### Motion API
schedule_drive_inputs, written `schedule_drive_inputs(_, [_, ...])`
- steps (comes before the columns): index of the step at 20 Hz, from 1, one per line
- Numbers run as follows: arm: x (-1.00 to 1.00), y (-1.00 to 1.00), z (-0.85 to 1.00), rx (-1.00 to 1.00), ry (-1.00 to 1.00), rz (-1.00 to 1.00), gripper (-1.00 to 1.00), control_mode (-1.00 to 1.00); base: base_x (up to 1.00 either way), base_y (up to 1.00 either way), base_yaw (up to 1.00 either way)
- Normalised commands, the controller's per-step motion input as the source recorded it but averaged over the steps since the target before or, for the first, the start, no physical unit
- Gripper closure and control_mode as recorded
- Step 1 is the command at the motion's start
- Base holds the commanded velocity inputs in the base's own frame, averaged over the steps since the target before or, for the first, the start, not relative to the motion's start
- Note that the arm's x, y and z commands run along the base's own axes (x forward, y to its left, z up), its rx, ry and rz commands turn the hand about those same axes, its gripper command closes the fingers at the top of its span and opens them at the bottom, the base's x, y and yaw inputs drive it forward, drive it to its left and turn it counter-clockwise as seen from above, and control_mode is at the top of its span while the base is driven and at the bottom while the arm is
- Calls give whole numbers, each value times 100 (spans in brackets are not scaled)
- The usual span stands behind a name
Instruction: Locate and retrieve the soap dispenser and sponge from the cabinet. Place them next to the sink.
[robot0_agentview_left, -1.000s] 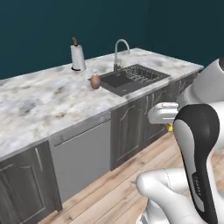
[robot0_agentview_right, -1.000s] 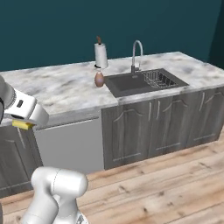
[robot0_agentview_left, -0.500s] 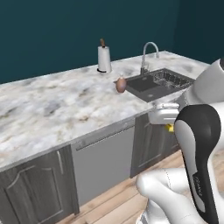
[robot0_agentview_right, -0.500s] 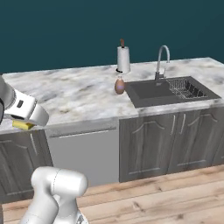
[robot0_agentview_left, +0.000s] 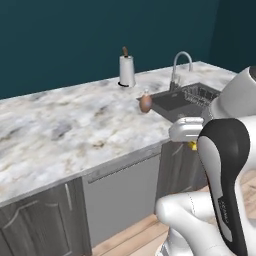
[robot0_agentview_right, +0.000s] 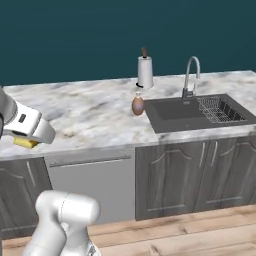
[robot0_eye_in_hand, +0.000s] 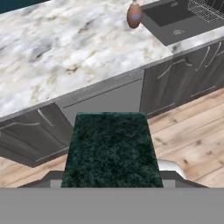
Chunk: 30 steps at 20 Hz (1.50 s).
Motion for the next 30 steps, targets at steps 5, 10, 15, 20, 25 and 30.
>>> schedule_drive_inputs(5, [0, 0, 0, 0, 0, 0, 100, 100, 47, -53, 19])
schedule_drive_inputs(10, [0, 0, 0, 0, 0, 0, 100, 100, 49, -54, 19])
schedule_drive_inputs(15, [0, 0, 0, 0, 0, 0, 100, 100, 48, -39, 14])
schedule_drive_inputs(20, [0, 0, 0, 0, 0, 0, 100, 100, 48, -27, 8])
schedule_drive_inputs(25, [0, 0, 0, 0, 0, 0, 100, 100, 46, -34, 10])
schedule_drive_inputs(30, [0, 0, 0, 0, 0, 0, 100, 100, 39, -42, 9])
